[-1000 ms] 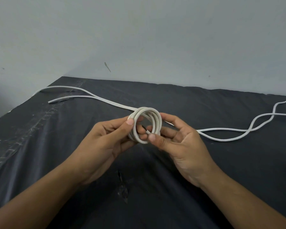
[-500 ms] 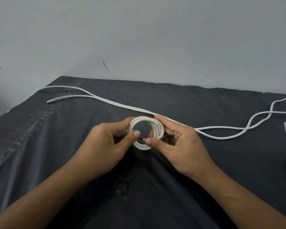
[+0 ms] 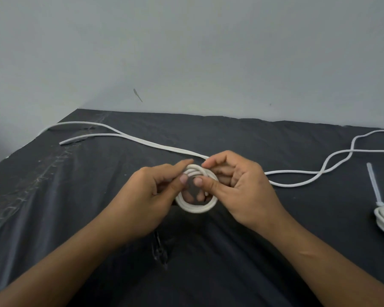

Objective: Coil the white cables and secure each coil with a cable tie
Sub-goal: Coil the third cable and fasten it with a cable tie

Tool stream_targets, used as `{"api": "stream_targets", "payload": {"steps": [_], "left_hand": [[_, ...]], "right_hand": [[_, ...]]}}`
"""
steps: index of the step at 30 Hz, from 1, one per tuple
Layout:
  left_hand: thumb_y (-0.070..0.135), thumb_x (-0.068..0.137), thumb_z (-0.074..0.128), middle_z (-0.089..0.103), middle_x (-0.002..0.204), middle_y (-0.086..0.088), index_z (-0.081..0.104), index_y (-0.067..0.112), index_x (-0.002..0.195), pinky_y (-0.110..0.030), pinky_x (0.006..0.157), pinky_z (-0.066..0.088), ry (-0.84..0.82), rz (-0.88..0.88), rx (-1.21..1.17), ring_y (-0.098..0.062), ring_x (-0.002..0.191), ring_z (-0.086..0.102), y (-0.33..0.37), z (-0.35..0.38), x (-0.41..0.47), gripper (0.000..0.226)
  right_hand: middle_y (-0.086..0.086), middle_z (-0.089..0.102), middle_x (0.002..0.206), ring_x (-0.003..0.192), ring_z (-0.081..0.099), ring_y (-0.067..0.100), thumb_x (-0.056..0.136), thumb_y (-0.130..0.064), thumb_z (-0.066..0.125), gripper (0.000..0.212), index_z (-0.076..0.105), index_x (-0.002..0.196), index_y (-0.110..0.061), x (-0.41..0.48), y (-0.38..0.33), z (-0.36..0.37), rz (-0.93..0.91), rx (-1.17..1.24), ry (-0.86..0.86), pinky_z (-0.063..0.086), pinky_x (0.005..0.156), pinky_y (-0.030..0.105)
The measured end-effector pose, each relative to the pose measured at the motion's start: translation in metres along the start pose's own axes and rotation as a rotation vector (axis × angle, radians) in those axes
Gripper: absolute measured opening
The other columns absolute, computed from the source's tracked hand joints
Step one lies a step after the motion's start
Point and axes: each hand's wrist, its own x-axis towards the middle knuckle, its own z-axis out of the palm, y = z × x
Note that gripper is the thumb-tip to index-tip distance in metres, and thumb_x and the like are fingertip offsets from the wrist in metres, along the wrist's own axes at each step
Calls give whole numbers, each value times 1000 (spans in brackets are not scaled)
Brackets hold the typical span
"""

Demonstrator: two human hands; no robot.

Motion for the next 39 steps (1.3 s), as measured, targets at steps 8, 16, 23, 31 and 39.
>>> {"api": "stream_targets", "payload": {"steps": [8, 16, 23, 31, 39], "left_hand": [[38, 86, 60, 77, 100, -11, 79, 17, 98, -47, 98, 49, -198, -189, -252, -27, 104, 70, 23, 1, 12, 31], [46, 92, 59, 64, 106, -36, 78, 22, 100, -64, 97, 40, -564, -83, -141, -25, 88, 53, 66, 52, 32, 32], [49, 91, 60, 69, 96, -29, 78, 15, 93, -58, 99, 45, -581, 42, -268, -22, 83, 55, 106, 131, 29, 38], [15, 95, 58, 72, 77, -11, 77, 3, 81, -34, 87, 58, -551, -45, -538, -16, 77, 66, 150, 221, 28, 27], [20, 94, 59, 74, 77, -4, 78, 7, 85, -30, 80, 60, -543, -119, -597, -14, 77, 70, 173, 264, 25, 25]], "right_hand": [[-2, 77, 86, 66, 73, 13, 87, -26, 75, 19, 63, 102, -24, -12, -17, -16, -110, -280, -51, 59, 63, 33], [5, 75, 86, 79, 71, 25, 91, -37, 68, 26, 54, 101, -17, -65, -47, -84, -105, -693, -71, 54, 70, 46], [-1, 75, 78, 67, 71, 15, 85, -35, 76, 21, 70, 90, -16, -127, -83, -148, 0, -686, 186, 57, 65, 35], [-9, 69, 73, 67, 66, 10, 96, -34, 62, 22, 67, 80, -18, -206, -85, -279, 325, -968, 767, 47, 65, 14], [17, 51, 136, 120, 56, 36, 93, -10, 61, 33, 61, 126, -7, -269, -54, -406, 843, -1310, 879, 46, 102, 44]]}}
